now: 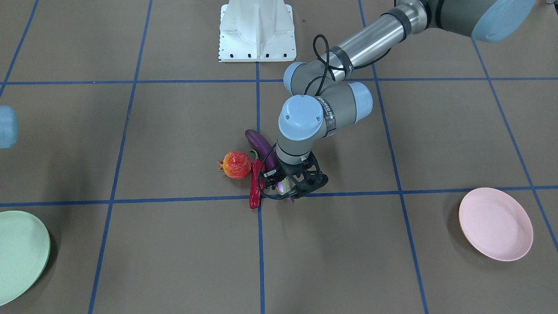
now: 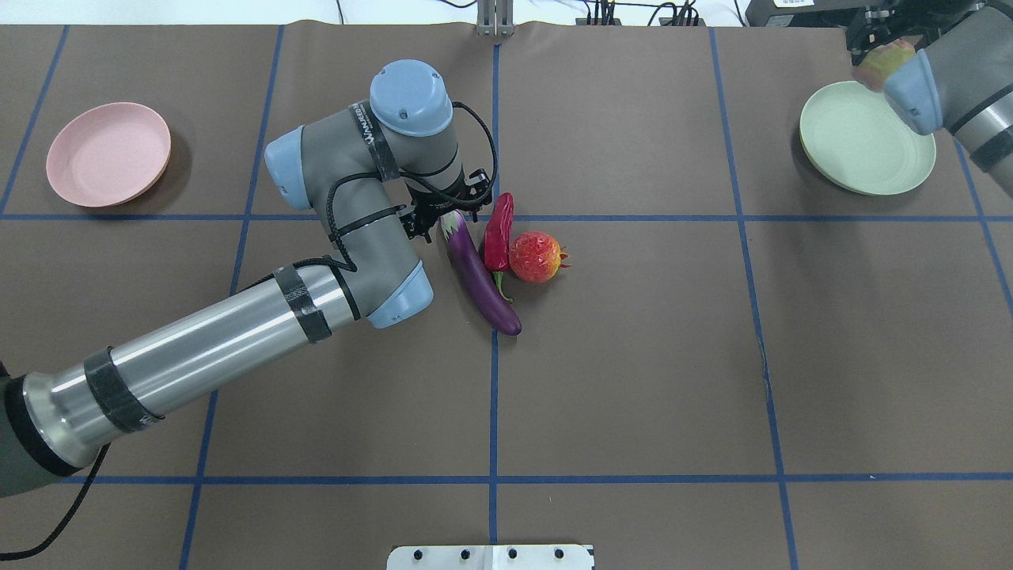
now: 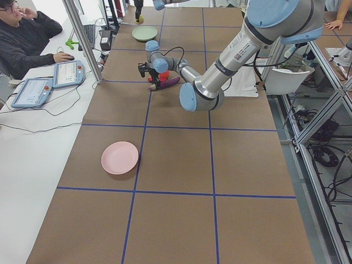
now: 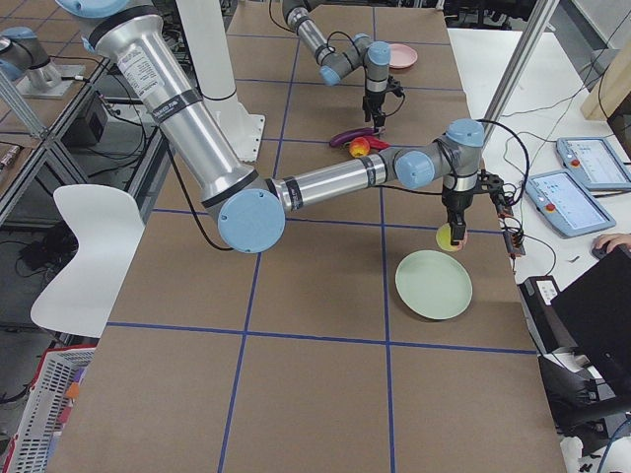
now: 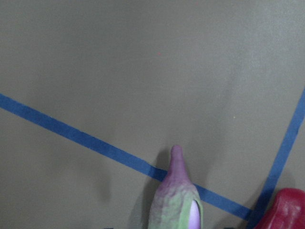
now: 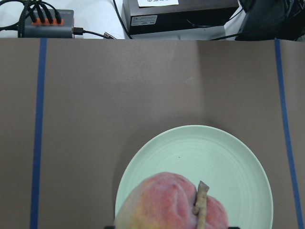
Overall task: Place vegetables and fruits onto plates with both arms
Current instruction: 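Carry the peach to the green plate while the left gripper descends on the eggplant, then release the peach on the green plate while the left gripper lifts the eggplant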
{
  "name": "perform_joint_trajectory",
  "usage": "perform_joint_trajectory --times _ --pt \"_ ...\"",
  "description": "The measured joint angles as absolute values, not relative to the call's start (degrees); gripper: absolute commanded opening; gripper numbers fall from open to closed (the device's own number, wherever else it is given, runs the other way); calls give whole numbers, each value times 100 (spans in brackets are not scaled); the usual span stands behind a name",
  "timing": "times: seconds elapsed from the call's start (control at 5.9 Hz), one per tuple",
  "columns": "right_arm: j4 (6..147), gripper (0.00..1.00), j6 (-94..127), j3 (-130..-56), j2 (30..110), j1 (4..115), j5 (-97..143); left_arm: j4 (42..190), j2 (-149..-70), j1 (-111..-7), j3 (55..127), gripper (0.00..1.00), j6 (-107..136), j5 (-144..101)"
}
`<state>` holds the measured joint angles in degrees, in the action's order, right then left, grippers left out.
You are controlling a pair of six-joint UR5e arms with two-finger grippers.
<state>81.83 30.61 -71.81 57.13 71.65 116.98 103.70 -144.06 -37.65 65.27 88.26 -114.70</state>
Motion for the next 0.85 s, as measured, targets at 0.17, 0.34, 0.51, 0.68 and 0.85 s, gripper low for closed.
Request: perform_joint_trajectory --times 0.17,0.34,0.51,0.68,0.85 --pt "7827 0 2925 -6895 5796 7203 11680 10371 -14426 -3745 6499 67 8827 -11472" --pt "7501 0 2849 -6639 5883 7219 11669 10374 -14442 -3739 6491 65 8834 -11476" --pt "7372 0 2785 -6493 5947 7216 11665 10375 -14459 -3723 6488 57 8842 -11475" --pt "7337 0 2740 -6392 5987 7198 11663 10373 -14480 -3707 6487 34 8848 -11472" --pt "7331 0 2726 -6330 5999 7148 11675 10371 -14485 -3704 6486 15 8850 -11470"
